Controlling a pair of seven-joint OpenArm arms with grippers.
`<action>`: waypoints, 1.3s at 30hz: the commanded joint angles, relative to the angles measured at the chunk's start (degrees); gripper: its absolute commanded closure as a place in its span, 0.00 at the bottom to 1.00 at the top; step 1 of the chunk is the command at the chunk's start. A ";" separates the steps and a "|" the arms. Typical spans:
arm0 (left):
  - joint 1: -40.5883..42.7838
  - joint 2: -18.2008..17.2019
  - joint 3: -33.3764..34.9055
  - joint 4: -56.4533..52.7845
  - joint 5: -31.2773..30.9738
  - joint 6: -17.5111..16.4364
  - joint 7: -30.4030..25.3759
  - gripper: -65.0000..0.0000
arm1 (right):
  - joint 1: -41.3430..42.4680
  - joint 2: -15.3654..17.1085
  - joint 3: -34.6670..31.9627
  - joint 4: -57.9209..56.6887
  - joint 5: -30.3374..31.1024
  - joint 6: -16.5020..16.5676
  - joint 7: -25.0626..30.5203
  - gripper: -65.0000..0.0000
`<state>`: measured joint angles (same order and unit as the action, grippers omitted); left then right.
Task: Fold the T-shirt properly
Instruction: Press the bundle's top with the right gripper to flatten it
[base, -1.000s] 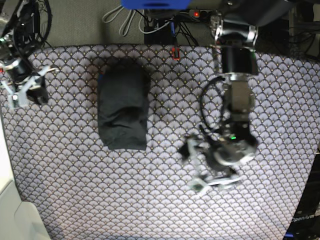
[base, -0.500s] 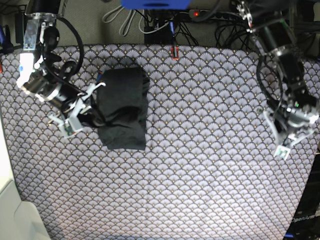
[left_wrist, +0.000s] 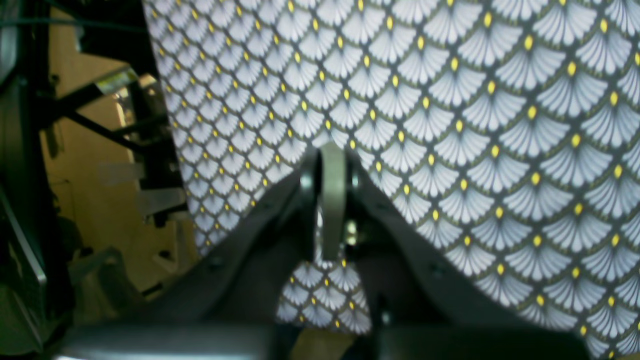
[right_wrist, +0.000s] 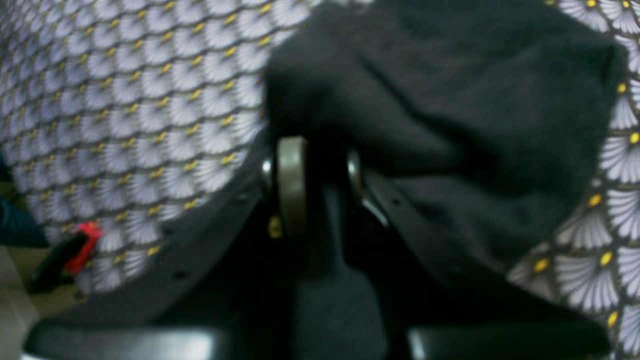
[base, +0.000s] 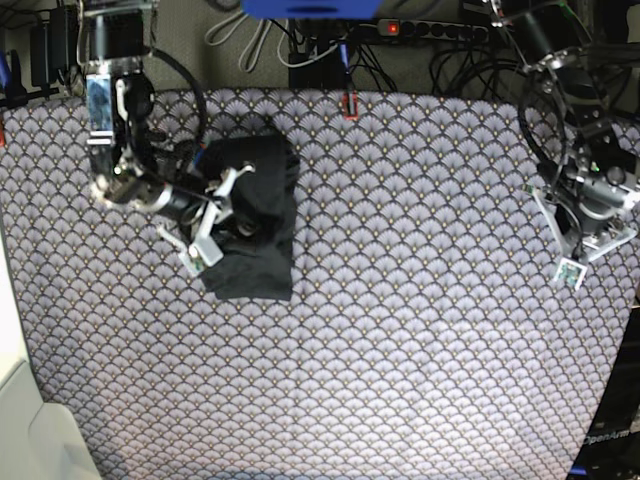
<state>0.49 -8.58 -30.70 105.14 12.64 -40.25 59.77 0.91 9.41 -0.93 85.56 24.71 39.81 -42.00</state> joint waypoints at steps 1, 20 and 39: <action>0.17 -0.52 -0.20 1.19 0.06 0.25 -0.12 1.00 | 1.77 0.39 0.18 -1.38 0.57 0.19 0.90 0.86; 7.29 -0.34 -0.29 4.97 -0.03 0.25 -0.21 1.00 | 5.03 2.85 -7.99 4.86 0.57 0.19 0.81 0.86; 7.38 0.71 -0.29 4.79 0.06 0.25 -0.21 1.00 | 17.77 -0.49 -11.95 -23.45 0.48 0.19 6.70 0.86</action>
<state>8.40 -7.31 -30.87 109.08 12.67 -40.29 60.20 17.43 8.73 -12.88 61.43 25.23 39.66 -34.81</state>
